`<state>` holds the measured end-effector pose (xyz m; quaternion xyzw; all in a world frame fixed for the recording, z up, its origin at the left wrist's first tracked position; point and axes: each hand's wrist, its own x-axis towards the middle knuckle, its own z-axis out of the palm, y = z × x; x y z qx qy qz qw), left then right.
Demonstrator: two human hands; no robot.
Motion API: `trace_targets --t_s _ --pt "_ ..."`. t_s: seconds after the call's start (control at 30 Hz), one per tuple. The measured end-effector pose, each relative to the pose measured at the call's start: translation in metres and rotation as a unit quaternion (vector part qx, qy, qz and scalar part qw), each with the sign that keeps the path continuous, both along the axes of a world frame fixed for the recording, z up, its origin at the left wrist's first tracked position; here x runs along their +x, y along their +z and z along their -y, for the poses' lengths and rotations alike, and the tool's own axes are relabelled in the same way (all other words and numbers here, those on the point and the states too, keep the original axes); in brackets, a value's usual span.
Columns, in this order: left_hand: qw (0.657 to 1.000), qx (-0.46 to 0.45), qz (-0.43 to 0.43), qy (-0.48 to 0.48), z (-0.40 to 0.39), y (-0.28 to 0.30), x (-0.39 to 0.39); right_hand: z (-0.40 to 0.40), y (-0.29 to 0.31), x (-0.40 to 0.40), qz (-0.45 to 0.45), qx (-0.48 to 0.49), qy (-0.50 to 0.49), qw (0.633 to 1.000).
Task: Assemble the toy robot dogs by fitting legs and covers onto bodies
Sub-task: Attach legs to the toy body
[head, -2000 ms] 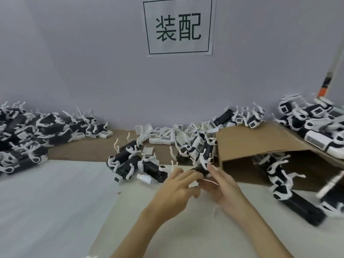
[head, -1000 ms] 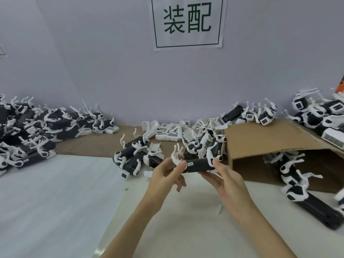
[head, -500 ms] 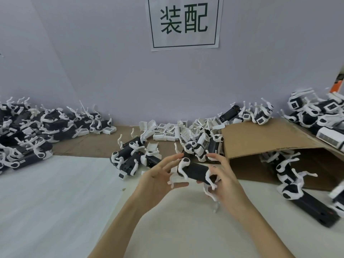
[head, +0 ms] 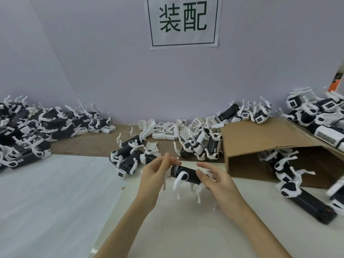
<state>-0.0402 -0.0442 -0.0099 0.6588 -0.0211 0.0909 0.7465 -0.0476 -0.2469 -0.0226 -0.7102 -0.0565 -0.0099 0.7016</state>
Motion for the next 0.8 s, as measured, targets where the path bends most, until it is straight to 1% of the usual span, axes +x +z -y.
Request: trace_targets --t_s 0.07,0.1,0.17,0.2,0.23,0.27,0.3,0.33,0.37,0.4,0.43,0.47,0.5,0.53,0.57,0.6,0.63,0.67,0.73,0.77,0.8 --pt "1.000 0.020 -0.001 -0.010 0.001 0.003 -0.003 -0.004 0.001 0.001 0.009 0.003 -0.066 0.998" --pt "0.999 0.049 0.011 -0.020 0.002 0.003 -0.004 -0.006 0.001 0.000 0.014 0.006 -0.091 0.996" --pt "0.986 0.155 0.051 -0.027 0.010 -0.002 -0.008 -0.010 0.001 -0.003 0.032 -0.005 -0.112 0.993" --pt "0.979 0.193 0.064 -0.021 0.014 -0.005 -0.009 -0.010 0.001 -0.003 0.051 -0.022 -0.112 0.992" --pt "0.977 0.200 0.066 -0.012 0.018 -0.007 -0.009 -0.011 0.002 -0.004 0.064 -0.041 -0.109 0.991" --pt "0.982 0.181 0.056 -0.006 0.019 -0.006 -0.010 -0.011 0.003 -0.004 0.070 -0.048 -0.099 0.991" --pt "0.989 0.146 0.031 -0.010 0.020 -0.004 -0.011 -0.012 0.005 -0.004 0.057 -0.025 -0.074 0.995" --pt "0.994 0.106 -0.006 -0.020 0.021 -0.003 -0.012 -0.011 0.005 -0.002 0.025 0.046 -0.028 0.998" --pt "0.996 0.061 -0.045 -0.037 0.021 -0.003 -0.012 -0.012 0.007 -0.003 -0.019 0.147 0.026 0.989" --pt "0.995 0.014 -0.080 -0.059 0.022 -0.002 -0.012 -0.011 0.007 -0.002 -0.049 0.220 0.067 0.972" --pt "0.990 -0.037 -0.105 -0.084 0.023 -0.002 -0.013 -0.010 0.008 -0.004 -0.055 0.255 0.102 0.960" --pt "0.983 -0.080 -0.120 -0.111 0.023 -0.001 -0.014 -0.010 0.008 -0.003 -0.044 0.243 0.121 0.961" --pt "0.977 -0.103 -0.126 -0.136 0.023 -0.002 -0.014 -0.011 0.007 -0.003 -0.026 0.199 0.129 0.971" --pt "0.974 -0.106 -0.127 -0.158 0.023 -0.002 -0.013 -0.012 0.004 -0.004 0.002 0.127 0.127 0.984" --pt "0.973 -0.092 -0.125 -0.172 0.023 -0.002 -0.013 -0.015 0.003 -0.006 0.028 0.040 0.114 0.992" --pt "0.975 -0.070 -0.121 -0.175 0.023 -0.002 -0.013 -0.018 -0.001 -0.005 0.052 -0.042 0.092 0.993" --pt "0.979 -0.040 -0.113 -0.163 0.024 -0.003 -0.012 -0.021 -0.005 -0.006 0.063 -0.107 0.059 0.991" --pt "0.985 -0.002 -0.101 -0.138 0.024 -0.005 -0.012 -0.023 -0.008 -0.006 0.074 -0.151 0.023 0.985" --pt "0.992 0.073 -0.068 -0.074 0.023 -0.008 -0.009 -0.027 -0.011 -0.009 0.091 -0.165 -0.002 0.982" --pt "0.993 0.087 -0.055 -0.050 0.021 -0.008 -0.007 -0.027 -0.012 -0.009 0.106 -0.169 -0.003 0.980" --pt "0.995 0.080 -0.051 -0.034 0.018 -0.007 -0.004 -0.025 -0.013 -0.008 0.126 -0.178 -0.007 0.976"
